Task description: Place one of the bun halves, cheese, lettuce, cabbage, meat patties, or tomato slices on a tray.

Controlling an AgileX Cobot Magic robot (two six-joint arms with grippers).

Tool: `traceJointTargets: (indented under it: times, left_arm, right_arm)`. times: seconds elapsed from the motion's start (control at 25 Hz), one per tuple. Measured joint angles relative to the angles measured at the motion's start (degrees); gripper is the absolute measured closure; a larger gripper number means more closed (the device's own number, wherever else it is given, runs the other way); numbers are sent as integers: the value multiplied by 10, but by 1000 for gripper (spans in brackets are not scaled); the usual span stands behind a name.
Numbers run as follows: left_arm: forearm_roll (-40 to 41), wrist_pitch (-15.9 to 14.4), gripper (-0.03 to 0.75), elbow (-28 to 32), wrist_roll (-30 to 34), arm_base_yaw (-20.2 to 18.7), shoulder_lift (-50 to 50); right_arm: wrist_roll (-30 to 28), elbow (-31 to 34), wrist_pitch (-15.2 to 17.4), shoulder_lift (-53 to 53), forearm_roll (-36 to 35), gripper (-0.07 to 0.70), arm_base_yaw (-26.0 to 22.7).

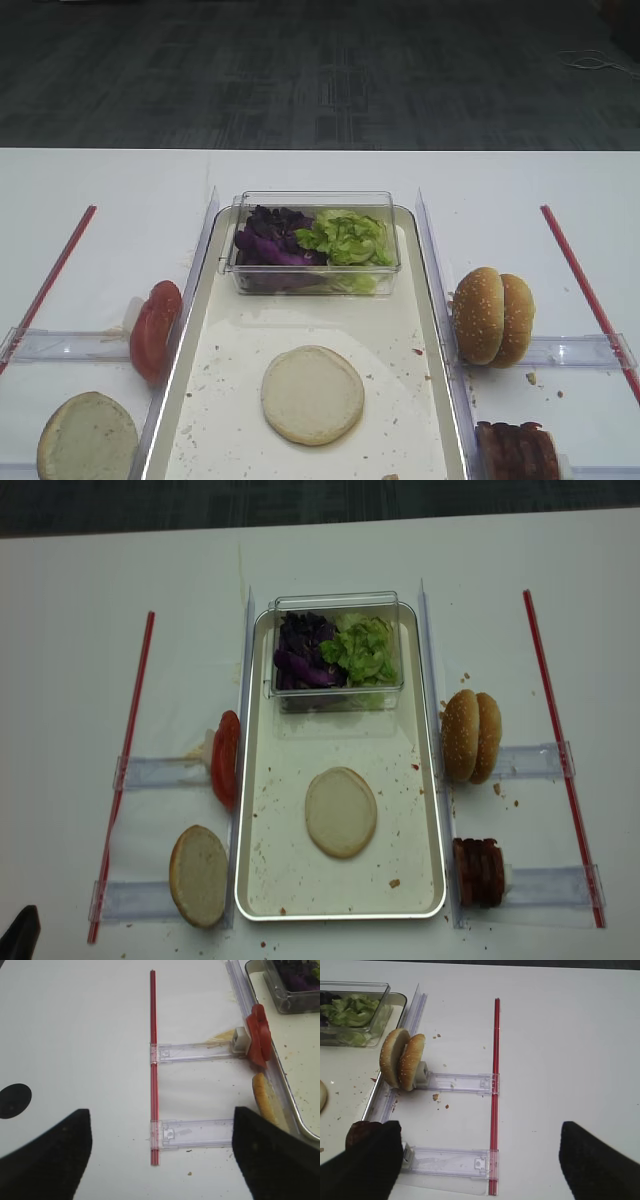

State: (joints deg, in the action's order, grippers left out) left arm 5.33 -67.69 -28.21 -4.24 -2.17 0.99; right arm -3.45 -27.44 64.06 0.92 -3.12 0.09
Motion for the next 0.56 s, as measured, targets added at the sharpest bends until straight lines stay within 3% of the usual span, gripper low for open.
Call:
traceJointTargets:
  times: [0.56]
  left_arm:
    - [0, 0, 151, 0, 0, 0, 0]
  right_arm:
    - [0, 0, 0, 0, 0, -29, 0]
